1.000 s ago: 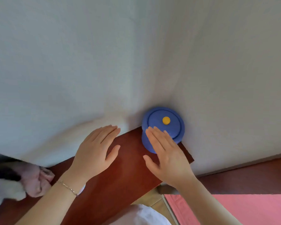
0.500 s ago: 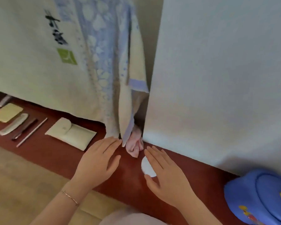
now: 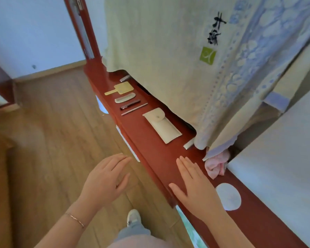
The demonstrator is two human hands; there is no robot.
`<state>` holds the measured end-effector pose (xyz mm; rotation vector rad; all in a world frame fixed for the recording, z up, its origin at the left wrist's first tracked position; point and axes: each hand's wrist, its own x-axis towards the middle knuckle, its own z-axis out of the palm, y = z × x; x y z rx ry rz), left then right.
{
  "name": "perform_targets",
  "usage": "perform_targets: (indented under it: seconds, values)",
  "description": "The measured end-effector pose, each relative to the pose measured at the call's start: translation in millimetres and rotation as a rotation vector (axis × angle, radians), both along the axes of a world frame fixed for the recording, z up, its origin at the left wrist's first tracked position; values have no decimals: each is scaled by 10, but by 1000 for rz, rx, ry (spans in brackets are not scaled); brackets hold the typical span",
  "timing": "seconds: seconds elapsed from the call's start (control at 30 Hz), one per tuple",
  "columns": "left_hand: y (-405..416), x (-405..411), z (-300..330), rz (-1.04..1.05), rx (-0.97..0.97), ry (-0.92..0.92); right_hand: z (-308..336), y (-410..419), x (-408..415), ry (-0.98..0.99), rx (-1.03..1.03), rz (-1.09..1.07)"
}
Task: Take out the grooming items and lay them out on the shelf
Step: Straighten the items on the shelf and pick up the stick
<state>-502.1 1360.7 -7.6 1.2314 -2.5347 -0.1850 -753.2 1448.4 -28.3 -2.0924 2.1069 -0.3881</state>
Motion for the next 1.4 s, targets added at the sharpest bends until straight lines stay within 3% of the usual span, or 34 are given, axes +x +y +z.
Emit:
perform_targets:
  seconds: [0.13,0.43,0.8,1.03,1.4]
  values:
    - [-98,382,-10,161,-2,-21,43,-331,209,4,23,108]
    - [-826,1142,4,288,31,-38,77,-1421,922,8,47,183]
    - [-2157,1961,58,212,32,-10,135,-2665,1358,-80,59,-64]
    - [-2876,1654,-61,34,44,26,55,-2892,1311,-109,218,-200]
    - [-3903,605,-341,-231,111,-53,-221,-3449,1022,-164,248,-369]
